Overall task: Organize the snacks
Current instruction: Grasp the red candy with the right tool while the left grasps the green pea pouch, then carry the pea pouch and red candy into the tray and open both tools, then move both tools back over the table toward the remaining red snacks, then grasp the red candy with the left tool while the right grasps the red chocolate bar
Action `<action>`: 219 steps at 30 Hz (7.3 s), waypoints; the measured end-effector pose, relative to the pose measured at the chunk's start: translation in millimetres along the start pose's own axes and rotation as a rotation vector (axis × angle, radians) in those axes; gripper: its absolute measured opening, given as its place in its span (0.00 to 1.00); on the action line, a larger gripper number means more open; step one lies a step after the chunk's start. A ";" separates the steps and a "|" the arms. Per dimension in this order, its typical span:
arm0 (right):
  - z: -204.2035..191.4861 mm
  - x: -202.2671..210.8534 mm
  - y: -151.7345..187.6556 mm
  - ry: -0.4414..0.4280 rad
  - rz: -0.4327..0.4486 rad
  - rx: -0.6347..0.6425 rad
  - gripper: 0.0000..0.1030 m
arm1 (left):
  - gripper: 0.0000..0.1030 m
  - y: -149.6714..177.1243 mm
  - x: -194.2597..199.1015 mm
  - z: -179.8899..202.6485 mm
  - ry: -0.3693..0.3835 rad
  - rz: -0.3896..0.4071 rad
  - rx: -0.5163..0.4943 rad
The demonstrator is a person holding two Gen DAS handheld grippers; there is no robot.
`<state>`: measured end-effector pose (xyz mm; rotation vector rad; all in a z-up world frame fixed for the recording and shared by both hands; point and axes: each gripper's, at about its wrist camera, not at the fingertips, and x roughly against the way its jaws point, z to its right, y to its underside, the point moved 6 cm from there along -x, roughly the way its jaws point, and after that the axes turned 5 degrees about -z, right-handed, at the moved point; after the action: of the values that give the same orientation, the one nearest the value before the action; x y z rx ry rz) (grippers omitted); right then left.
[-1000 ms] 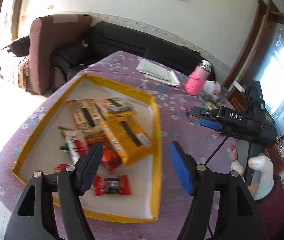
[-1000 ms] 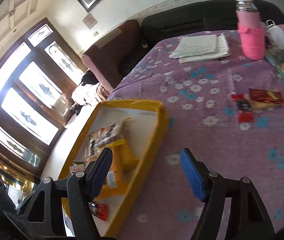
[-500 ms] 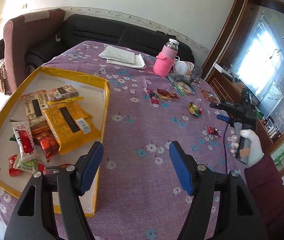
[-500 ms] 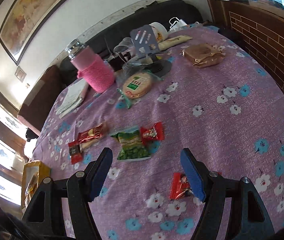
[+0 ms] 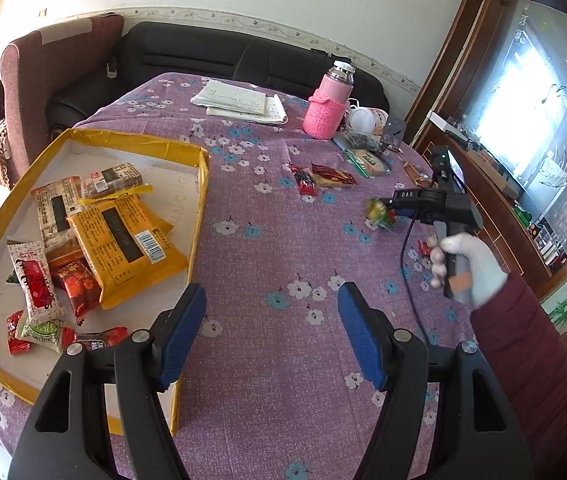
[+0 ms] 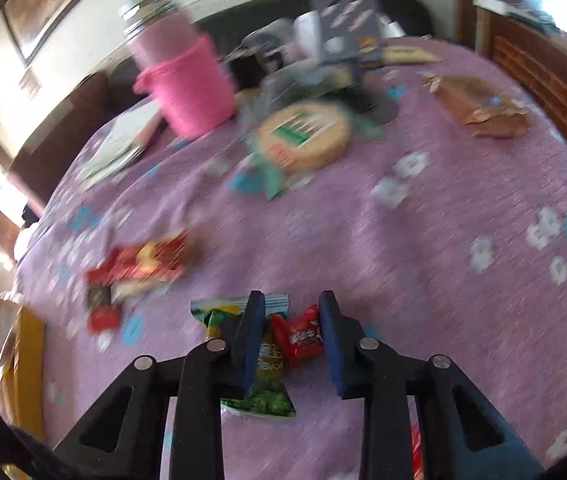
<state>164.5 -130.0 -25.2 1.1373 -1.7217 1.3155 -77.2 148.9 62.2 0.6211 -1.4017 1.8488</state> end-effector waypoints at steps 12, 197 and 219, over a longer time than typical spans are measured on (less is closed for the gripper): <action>-25.2 71.8 69.5 -0.243 -0.011 0.101 0.47 | 0.66 11.1 -14.8 14.2 0.047 -0.037 -0.021; -104.8 -27.9 -70.9 -0.088 -0.038 0.194 0.55 | 0.70 -168.1 -115.1 9.4 0.095 -0.076 0.091; -84.4 17.1 39.0 -0.311 -0.057 0.289 0.59 | 0.69 -144.2 -229.4 36.6 0.116 -0.282 0.073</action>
<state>122.6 -48.3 -2.7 1.6160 -1.7328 1.4445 176.4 76.3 -9.3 0.6981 -1.1134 1.6879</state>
